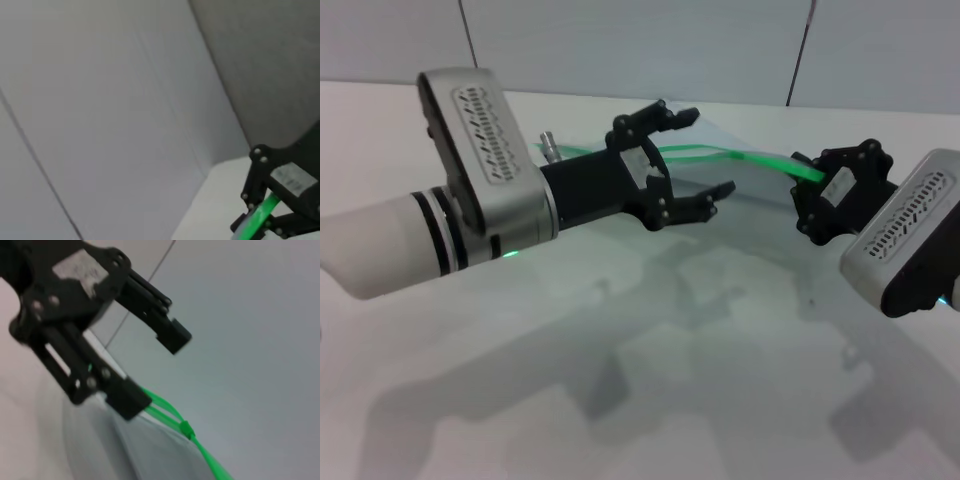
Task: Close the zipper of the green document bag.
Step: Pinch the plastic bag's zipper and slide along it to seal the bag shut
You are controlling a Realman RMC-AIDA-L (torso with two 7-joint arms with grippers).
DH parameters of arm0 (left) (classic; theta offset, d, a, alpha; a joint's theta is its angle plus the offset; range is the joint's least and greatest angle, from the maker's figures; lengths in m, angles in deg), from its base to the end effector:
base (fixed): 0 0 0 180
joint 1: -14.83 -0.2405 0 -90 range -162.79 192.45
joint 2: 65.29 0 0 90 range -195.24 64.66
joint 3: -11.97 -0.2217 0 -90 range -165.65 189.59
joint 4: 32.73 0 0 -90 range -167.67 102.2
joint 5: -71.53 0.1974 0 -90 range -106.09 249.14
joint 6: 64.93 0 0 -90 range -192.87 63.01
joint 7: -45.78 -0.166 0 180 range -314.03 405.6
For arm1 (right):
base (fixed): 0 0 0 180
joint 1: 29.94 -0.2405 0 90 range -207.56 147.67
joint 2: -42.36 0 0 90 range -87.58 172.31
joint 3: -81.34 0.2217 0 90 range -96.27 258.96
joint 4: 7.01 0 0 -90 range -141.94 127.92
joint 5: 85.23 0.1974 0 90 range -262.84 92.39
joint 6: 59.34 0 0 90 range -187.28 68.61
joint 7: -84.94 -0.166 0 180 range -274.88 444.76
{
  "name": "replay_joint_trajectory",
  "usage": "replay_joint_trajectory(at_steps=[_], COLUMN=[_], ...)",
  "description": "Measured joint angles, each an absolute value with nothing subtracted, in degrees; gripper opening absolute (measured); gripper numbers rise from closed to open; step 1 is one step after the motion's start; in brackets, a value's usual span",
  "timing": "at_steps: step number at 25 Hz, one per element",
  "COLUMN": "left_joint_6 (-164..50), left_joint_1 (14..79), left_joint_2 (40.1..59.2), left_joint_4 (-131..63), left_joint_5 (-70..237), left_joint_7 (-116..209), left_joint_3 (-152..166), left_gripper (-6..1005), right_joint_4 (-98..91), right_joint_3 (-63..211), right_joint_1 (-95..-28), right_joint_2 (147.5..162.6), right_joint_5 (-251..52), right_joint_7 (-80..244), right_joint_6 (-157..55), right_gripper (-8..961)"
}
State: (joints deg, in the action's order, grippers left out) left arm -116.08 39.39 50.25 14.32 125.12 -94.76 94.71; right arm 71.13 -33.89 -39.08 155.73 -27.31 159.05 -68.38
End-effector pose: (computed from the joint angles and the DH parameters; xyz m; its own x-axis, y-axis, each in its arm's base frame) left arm -0.1434 0.3488 -0.0437 0.8685 -0.2849 0.4057 0.0194 -0.7981 -0.6022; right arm 0.1652 0.3384 -0.0379 0.9972 0.0630 -0.0411 0.0046 -0.5963 -0.8027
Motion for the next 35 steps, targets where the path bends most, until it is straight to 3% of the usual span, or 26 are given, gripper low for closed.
replay_joint_trajectory(at_steps=[11, 35], left_joint_6=[-106.6, -111.6], left_joint_1=[34.4, 34.5], left_joint_2=[50.83, 50.99], left_joint_4=[31.1, 31.8], left_joint_5=[143.8, 147.8], left_joint_7=[-85.5, -85.9], left_joint_3=[95.8, 97.4], left_gripper=[837, 819], right_joint_4=[75.4, 81.5], right_joint_3=[-31.7, -26.0], right_joint_1=[-37.6, -34.3], right_joint_2=[155.83, 156.04], right_joint_5=[-27.3, -15.7], right_joint_7=[159.0, 169.3], right_joint_6=[-74.5, -85.0], right_gripper=[50, 54])
